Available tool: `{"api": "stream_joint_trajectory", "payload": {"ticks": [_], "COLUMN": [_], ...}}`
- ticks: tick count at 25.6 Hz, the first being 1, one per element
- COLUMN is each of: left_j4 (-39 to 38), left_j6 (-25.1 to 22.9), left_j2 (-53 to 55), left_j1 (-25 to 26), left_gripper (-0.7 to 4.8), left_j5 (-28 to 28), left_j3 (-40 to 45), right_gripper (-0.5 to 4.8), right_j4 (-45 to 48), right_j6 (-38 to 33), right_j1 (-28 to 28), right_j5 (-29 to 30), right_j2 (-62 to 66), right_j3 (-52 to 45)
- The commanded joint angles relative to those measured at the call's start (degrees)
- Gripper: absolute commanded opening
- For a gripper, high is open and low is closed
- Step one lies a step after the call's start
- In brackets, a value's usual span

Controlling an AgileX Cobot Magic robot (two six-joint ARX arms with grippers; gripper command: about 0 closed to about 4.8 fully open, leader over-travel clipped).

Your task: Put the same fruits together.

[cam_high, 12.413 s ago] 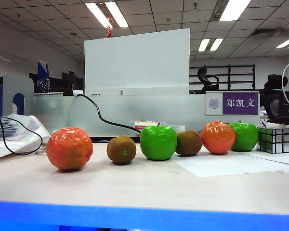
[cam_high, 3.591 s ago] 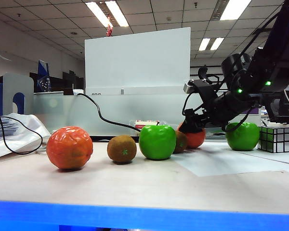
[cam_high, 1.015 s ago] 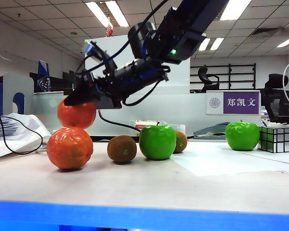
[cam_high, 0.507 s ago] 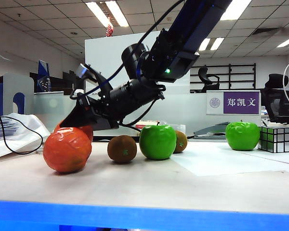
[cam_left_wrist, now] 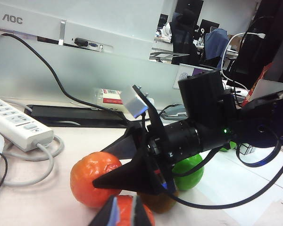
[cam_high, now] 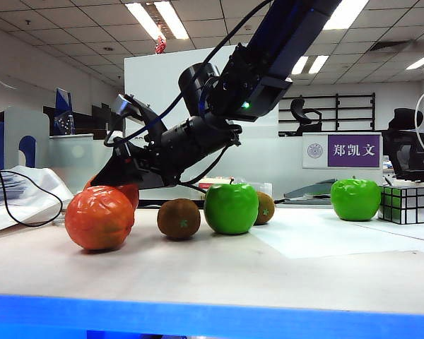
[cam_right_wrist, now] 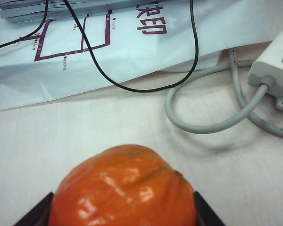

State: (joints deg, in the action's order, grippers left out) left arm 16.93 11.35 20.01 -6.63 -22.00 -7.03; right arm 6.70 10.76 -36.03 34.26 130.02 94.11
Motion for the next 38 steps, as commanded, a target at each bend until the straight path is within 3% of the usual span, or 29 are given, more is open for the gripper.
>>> {"api": "stream_joint_trajectory", "payload": {"ticks": [1, 5, 12, 16, 24, 28, 35, 38], "left_j4": [0.8, 0.8, 0.8, 0.8, 0.8, 0.8, -0.3, -1.3], "left_j6": [-0.2, -0.2, -0.3, -0.3, -0.3, -0.4, -0.5, -1.6], "left_j2": [0.0, 0.0, 0.0, 0.0, 0.0, 0.0, 0.0, 0.6], "left_j1": [0.0, 0.0, 0.0, 0.0, 0.0, 0.0, 0.0, -0.1], "left_gripper": [0.54, 0.53, 0.53, 0.53, 0.53, 0.53, 0.57, 0.92], "left_j5": [-0.3, -0.3, -0.3, -0.3, -0.3, -0.3, -0.3, -4.0], "left_j3": [-0.2, -0.2, -0.2, -0.2, -0.2, -0.2, -0.2, -0.2], "right_gripper": [1.63, 2.44, 2.97, 4.0, 4.02, 4.77, 4.79, 4.79], "right_j4": [1.1, 1.2, 1.3, 1.2, 1.4, 3.8, 5.2, 6.1], "right_j6": [0.2, 0.2, 0.2, 0.2, 0.2, -0.1, -3.7, -3.8], "right_j1": [0.0, 0.0, 0.0, 0.0, 0.0, 0.2, 1.8, 2.1], "right_j5": [-1.1, -1.1, -1.2, -2.5, -2.6, -4.4, -3.6, -3.0], "right_j2": [0.2, 0.4, 0.5, 0.8, 0.9, 0.8, 0.0, -1.5], "right_j3": [0.4, 0.4, 0.4, 0.4, 0.4, 0.5, 0.5, 0.5]}}
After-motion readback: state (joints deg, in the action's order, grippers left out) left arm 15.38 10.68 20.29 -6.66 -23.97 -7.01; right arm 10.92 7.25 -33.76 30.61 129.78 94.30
